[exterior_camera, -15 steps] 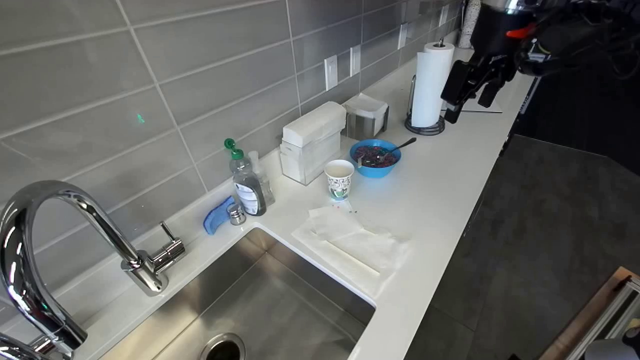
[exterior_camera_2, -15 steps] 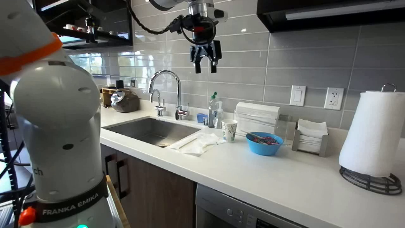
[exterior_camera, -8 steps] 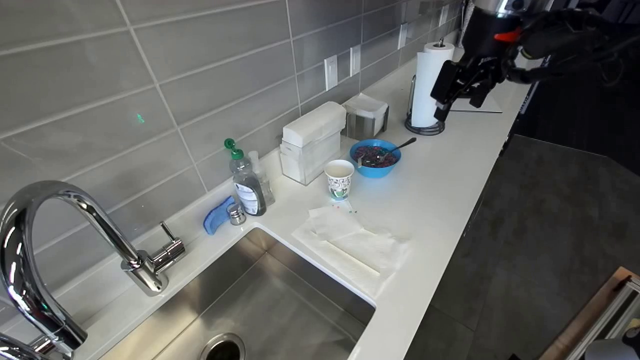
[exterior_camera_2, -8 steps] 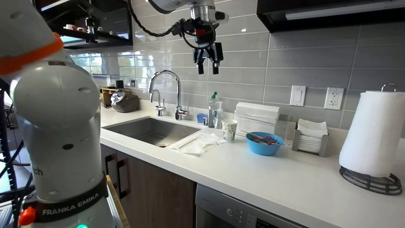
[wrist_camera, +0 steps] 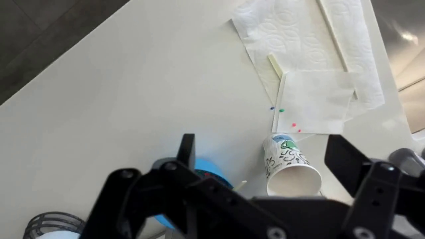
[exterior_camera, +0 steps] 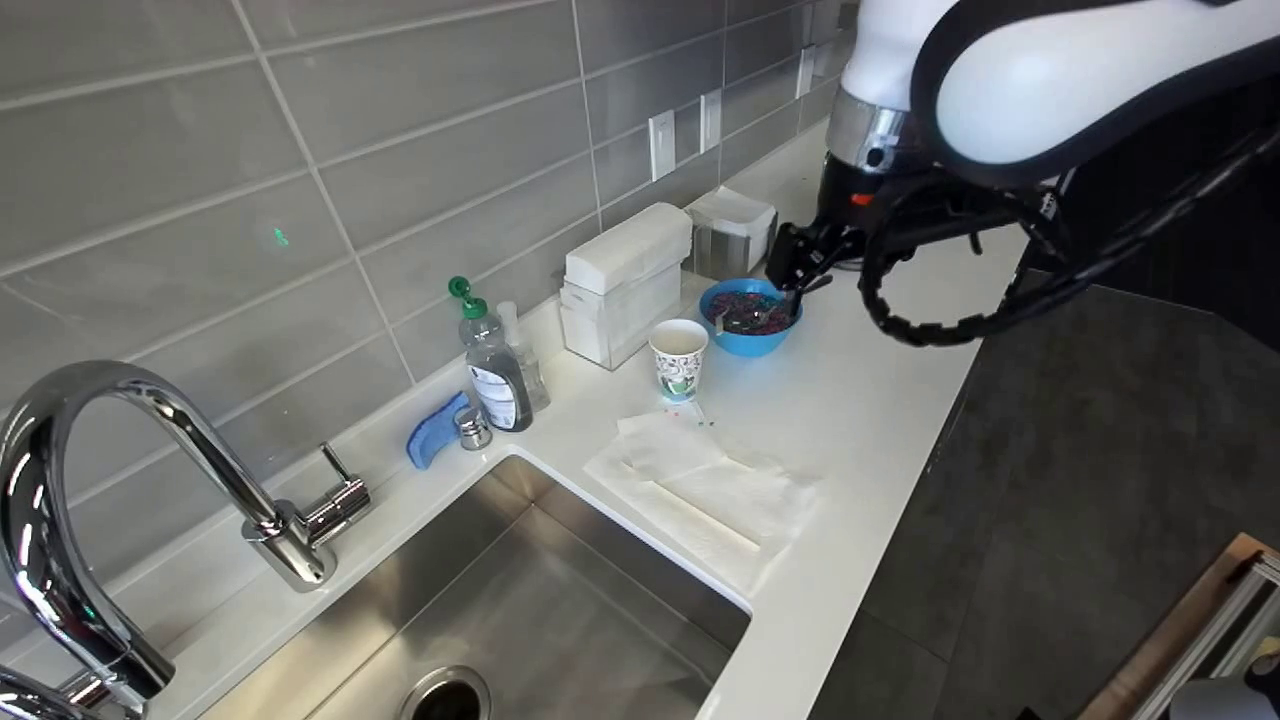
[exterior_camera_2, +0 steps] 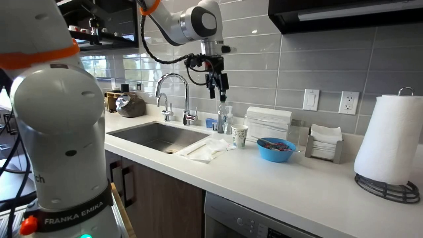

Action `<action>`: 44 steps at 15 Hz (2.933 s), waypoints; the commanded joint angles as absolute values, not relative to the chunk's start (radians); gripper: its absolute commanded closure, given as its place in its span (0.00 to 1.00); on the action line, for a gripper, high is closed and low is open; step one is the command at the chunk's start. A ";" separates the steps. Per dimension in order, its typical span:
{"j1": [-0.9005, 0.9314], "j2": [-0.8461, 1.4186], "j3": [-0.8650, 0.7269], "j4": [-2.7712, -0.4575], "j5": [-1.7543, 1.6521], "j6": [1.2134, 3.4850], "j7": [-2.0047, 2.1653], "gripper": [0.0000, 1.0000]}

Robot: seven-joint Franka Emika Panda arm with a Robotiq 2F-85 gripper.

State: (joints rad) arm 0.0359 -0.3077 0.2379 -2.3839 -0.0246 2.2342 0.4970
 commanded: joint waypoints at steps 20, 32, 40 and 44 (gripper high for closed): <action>0.147 0.120 0.205 -2.349 -0.130 2.581 0.769 0.00; 0.263 0.346 0.050 -2.253 -0.157 2.801 0.757 0.46; 0.343 0.454 -0.020 -2.135 -0.159 2.790 0.739 0.66; 0.366 0.488 -0.042 -2.099 -0.155 2.786 0.728 0.72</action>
